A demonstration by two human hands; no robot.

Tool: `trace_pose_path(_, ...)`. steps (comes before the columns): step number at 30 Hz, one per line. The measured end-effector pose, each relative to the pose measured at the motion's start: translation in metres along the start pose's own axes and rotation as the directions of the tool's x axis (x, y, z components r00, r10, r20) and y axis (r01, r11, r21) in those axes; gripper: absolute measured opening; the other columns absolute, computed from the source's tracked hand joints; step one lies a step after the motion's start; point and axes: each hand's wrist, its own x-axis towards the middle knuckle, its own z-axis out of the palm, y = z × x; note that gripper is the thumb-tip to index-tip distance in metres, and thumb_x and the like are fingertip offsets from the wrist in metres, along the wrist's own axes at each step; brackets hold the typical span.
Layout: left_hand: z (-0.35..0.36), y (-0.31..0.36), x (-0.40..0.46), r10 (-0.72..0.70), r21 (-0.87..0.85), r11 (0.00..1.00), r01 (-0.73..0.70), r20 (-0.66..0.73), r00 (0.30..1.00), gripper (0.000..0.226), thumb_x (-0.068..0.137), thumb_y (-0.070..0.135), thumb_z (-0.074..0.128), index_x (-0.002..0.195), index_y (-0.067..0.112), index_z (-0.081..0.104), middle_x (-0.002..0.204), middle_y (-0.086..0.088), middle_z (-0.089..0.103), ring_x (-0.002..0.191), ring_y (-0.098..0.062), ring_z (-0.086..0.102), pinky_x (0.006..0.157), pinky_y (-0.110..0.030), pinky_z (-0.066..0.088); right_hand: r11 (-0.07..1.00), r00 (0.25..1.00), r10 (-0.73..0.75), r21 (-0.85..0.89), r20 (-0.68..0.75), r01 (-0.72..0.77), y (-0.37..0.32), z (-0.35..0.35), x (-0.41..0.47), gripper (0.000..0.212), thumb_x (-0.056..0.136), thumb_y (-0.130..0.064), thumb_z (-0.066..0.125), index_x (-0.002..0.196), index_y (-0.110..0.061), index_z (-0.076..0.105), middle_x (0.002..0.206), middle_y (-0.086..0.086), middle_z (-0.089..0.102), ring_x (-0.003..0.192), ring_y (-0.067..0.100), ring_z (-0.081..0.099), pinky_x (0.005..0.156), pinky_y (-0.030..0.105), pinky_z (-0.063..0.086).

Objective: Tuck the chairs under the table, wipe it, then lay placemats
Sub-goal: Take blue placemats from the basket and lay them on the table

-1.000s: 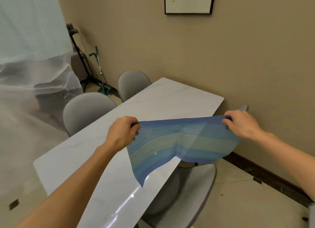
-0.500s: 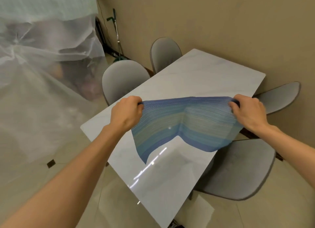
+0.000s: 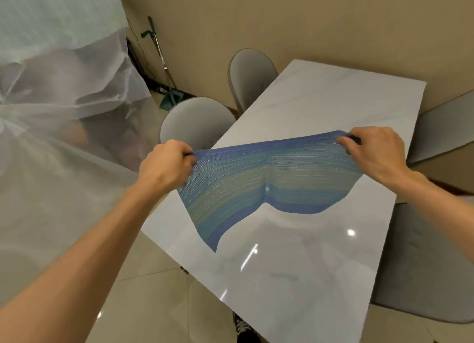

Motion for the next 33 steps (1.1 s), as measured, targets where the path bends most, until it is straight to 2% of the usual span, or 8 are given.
trace_pose_path(6,-0.018,-0.048,0.079,0.099,0.024,0.995,-0.101,0.08,0.992,0.023,0.097,0.025,0.051,0.079,0.023,0.066,0.075,0.0,0.065,0.067,-0.025,0.061,0.072,-0.046,0.058,0.989,0.989,0.148,0.033,-0.007,-0.147,-0.049,0.039,0.018,0.034,0.095,-0.042,0.053,0.076,-0.017,0.067,0.066,0.005,0.065,0.064,0.031,0.056,0.062,0.04,0.049)
trace_pose_path(12,-0.048,-0.095,0.144,0.099,-0.061,0.994,-0.089,0.187,0.977,0.026,0.101,0.023,0.05,0.084,0.015,0.067,0.08,-0.007,0.067,0.061,-0.023,0.066,0.059,-0.041,0.061,0.987,0.988,0.153,0.058,-0.004,-0.153,-0.114,0.039,0.054,0.026,0.094,-0.031,0.058,0.074,-0.017,0.067,0.061,-0.002,0.062,0.06,0.027,0.055,0.059,0.035,0.044)
trace_pose_path(17,-0.065,-0.122,0.209,0.116,-0.156,0.985,-0.074,0.28,0.953,0.02,0.102,0.023,0.053,0.095,0.013,0.069,0.087,-0.005,0.065,0.074,-0.018,0.062,0.051,-0.031,0.056,0.976,0.977,0.213,0.034,0.031,-0.214,-0.156,0.044,0.085,0.027,0.093,-0.035,0.061,0.07,-0.022,0.067,0.059,-0.009,0.063,0.062,0.022,0.059,0.061,0.036,0.049)
trace_pose_path(21,-0.07,-0.146,0.267,0.184,-0.262,0.961,-0.091,0.358,0.915,0.02,0.1,0.024,0.057,0.09,0.014,0.071,0.09,-0.006,0.07,0.078,-0.016,0.065,0.054,-0.029,0.057,0.952,0.952,0.306,-0.013,-0.021,-0.306,-0.192,0.055,0.102,0.028,0.093,-0.035,0.062,0.07,-0.02,0.069,0.057,-0.012,0.063,0.06,0.018,0.059,0.063,0.038,0.051)
trace_pose_path(27,-0.079,-0.158,0.325,0.408,-0.383,0.879,-0.286,0.291,0.865,0.025,0.098,0.017,0.059,0.088,0.001,0.075,0.078,-0.014,0.065,0.073,-0.022,0.057,0.071,-0.044,0.06,0.853,0.848,0.508,-0.048,-0.153,-0.52,-0.263,0.083,0.09,0.031,0.094,-0.028,0.059,0.065,-0.019,0.066,0.059,-0.004,0.065,0.059,0.021,0.06,0.062,0.04,0.054)
trace_pose_path(29,-0.082,-0.16,0.339,0.486,-0.36,0.851,-0.382,0.264,0.833,0.026,0.097,0.019,0.06,0.081,0.006,0.075,0.071,-0.007,0.065,0.071,-0.021,0.059,0.074,-0.046,0.06,0.822,0.817,0.552,-0.057,-0.168,-0.567,-0.287,0.093,0.087,0.032,0.094,-0.027,0.058,0.064,-0.018,0.065,0.06,-0.002,0.065,0.059,0.021,0.059,0.062,0.037,0.053)
trace_pose_path(32,-0.086,-0.16,0.359,0.591,-0.35,0.795,-0.496,0.26,0.763,0.034,0.096,0.019,0.06,0.064,0.014,0.068,0.049,0.015,0.054,0.065,-0.023,0.058,0.075,-0.046,0.059,0.769,0.764,0.611,-0.075,-0.206,-0.635,-0.324,0.107,0.084,0.032,0.095,-0.027,0.057,0.067,-0.015,0.067,0.061,-0.001,0.065,0.058,0.018,0.057,0.061,0.035,0.052)
trace_pose_path(33,-0.086,-0.158,0.365,0.624,-0.353,0.771,-0.53,0.255,0.738,0.035,0.096,0.019,0.06,0.062,0.013,0.066,0.046,0.014,0.053,0.063,-0.024,0.056,0.075,-0.047,0.058,0.76,0.755,0.619,-0.075,-0.217,-0.645,-0.33,0.109,0.085,0.031,0.095,-0.027,0.056,0.069,-0.015,0.068,0.062,-0.001,0.065,0.059,0.017,0.057,0.061,0.034,0.051)
